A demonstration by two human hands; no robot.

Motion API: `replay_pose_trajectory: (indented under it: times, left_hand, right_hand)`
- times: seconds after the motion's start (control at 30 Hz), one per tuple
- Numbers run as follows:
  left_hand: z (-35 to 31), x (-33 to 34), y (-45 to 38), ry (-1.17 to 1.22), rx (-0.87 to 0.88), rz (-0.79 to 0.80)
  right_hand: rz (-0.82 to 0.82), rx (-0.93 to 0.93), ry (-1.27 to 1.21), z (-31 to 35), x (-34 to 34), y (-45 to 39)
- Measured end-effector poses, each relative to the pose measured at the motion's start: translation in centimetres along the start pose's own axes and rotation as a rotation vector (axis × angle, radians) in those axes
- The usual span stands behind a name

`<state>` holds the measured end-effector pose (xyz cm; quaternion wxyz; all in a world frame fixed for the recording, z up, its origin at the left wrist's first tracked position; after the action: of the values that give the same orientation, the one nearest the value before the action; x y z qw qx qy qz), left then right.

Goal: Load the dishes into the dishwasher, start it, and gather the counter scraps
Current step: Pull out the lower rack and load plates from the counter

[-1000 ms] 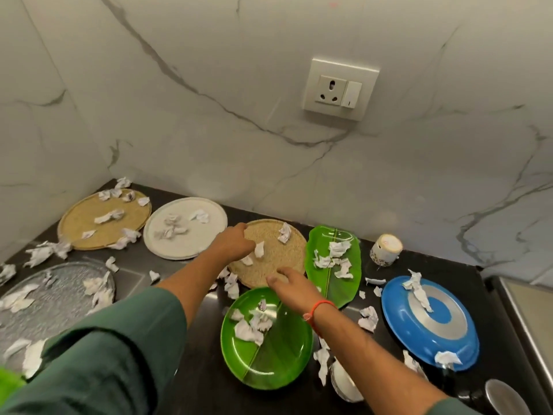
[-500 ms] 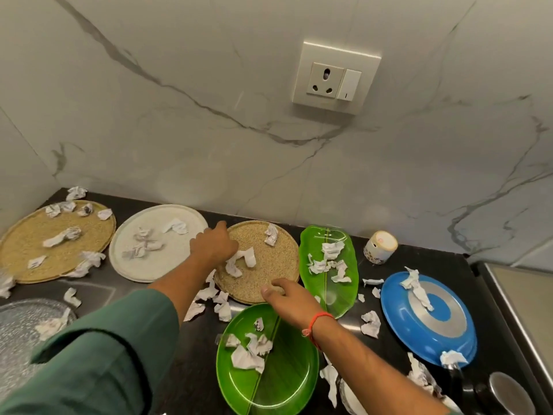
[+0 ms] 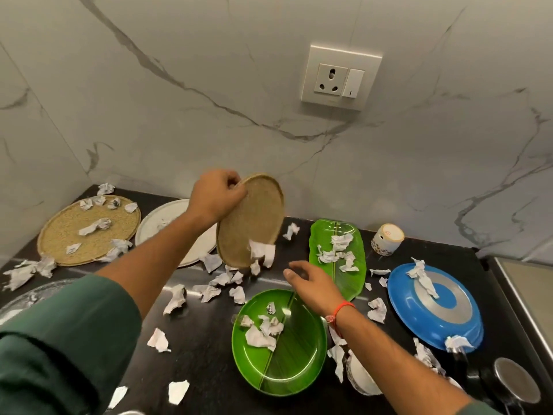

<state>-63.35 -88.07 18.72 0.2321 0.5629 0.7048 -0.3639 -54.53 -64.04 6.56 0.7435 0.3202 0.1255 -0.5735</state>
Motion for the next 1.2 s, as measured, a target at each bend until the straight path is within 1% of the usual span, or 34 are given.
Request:
replay_pose_trajectory:
  times: [0.07, 0.13, 0.2, 0.27, 0.33, 0.43, 0.5, 0.57, 0.63, 0.73, 0.77, 0.87, 0.97, 1.03, 1.1, 1.17, 1.2]
  left_hand:
    - [-2.5, -2.0, 0.8, -0.096, 0.153, -0.102]
    - [-4.4, -3.2, 1.5, -0.172, 0.256, -0.172]
    - [-5.7, -4.1, 2.1, -0.192, 0.298, -0.236]
    - [-6.4, -4.4, 2.3, -0.133, 0.275, -0.258]
    - [-6.4, -3.8, 2.2, 0.034, 0.167, -0.195]
    - [-7.0, -0.9, 3.4, 0.439, -0.068, -0.043]
    - [-8.1, 1.5, 4.8, 0.652, -0.19, 0.04]
    - [-9.6, 4.1, 6.5, 0.772, -0.312, 0.134]
    - [-11.6, 6.7, 8.8, 0.832, -0.404, 0.259]
    - [-15.3, 10.2, 12.2, 0.872, -0.431, 0.439]
    - [-16.8, 11.3, 13.5, 0.886, -0.439, 0.48]
    - [-21.2, 14.1, 17.3, 0.995, -0.485, 0.566]
    - [-26.0, 16.3, 20.8, 1.14, -0.506, 0.614]
    - [-28.5, 17.9, 22.8, 1.253, -0.527, 0.624]
    - [-30.3, 19.2, 24.4, 1.321, -0.55, 0.634]
    - [-33.1, 20.8, 26.9, 1.356, -0.575, 0.654]
    - [-33.3, 21.1, 27.2, 1.368, -0.566, 0.656]
  right_hand:
    - [-0.015, -0.001, -0.053, 0.0, -0.6, 1.0]
    - [-0.038, -0.007, -0.11, -0.1, -1.3, 1.8]
    - [-0.064, -0.006, -0.152, -0.1, -2.1, 2.6]
    - [-0.097, -0.002, -0.221, -0.3, -3.0, 3.2]
    - [-0.152, 0.018, -0.315, -0.3, -4.4, 3.9]
    - [-0.245, 0.074, -0.514, -1.1, -7.2, 5.0]
    - [-0.294, 0.098, -0.64, -2.4, -9.3, 5.8]
    - [-0.344, 0.086, -0.776, -4.0, -11.8, 7.2]
    - [-0.377, 0.049, -0.874, -5.0, -14.2, 9.5]
    - [-0.369, 0.076, -1.016, -7.4, -17.0, 12.6]
    - [-0.381, 0.091, -1.077, -8.6, -18.0, 13.7]
    - [-0.421, 0.055, -1.259, -12.0, -20.7, 17.8]
    - [-0.457, 0.053, -1.391, -15.2, -22.7, 22.4]
    - [-0.509, 0.042, -1.423, -17.0, -24.0, 25.4]
    - [-0.553, 0.03, -1.468, -18.7, -24.9, 27.8]
    - [-0.636, 0.019, -1.485, -21.1, -26.5, 31.4]
    - [-0.655, 0.025, -1.49, -21.5, -26.7, 31.9]
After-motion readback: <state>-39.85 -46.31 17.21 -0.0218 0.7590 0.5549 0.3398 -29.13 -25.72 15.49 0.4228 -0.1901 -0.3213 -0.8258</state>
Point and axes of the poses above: each hand's wrist, its own y-axis away from the middle knuckle, its own x-axis out of the palm, z = x × y, the point moved 6 cm from there along -y, towards the middle knuckle, and after that the axes turned 2 degrees about x, right-handed, at the moved point
